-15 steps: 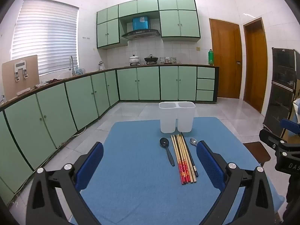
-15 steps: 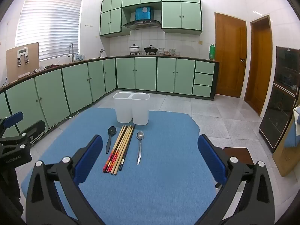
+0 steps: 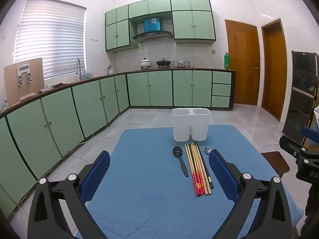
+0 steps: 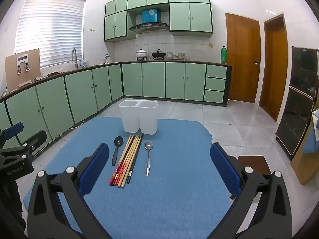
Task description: Organize utensils
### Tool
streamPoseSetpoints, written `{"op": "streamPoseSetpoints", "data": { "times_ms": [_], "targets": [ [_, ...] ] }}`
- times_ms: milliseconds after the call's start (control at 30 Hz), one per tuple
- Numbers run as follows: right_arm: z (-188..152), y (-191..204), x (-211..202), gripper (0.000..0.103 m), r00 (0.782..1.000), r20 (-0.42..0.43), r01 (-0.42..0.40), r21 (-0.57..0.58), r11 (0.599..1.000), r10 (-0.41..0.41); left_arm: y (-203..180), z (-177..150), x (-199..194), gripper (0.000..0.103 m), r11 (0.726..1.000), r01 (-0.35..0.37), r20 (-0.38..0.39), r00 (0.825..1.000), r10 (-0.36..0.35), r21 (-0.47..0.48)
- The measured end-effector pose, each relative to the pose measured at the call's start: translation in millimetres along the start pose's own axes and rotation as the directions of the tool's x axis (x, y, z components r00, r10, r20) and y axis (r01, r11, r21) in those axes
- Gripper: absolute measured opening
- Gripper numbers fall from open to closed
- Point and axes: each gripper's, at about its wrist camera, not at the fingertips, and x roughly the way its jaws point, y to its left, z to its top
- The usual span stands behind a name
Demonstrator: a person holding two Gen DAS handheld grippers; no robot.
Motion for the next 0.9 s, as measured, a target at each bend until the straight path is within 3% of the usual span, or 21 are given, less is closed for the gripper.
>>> {"op": "streamPoseSetpoints", "data": {
  "times_ms": [900],
  "targets": [
    [-8.8, -0.7, -8.2, 0.098, 1.000, 0.009, -0.003, -0.006, 1.000, 0.003, 0.9, 1.1, 5.5, 0.097, 1.000, -0.008, -0.003, 1.000, 0.008, 0.001]
  ]
}}
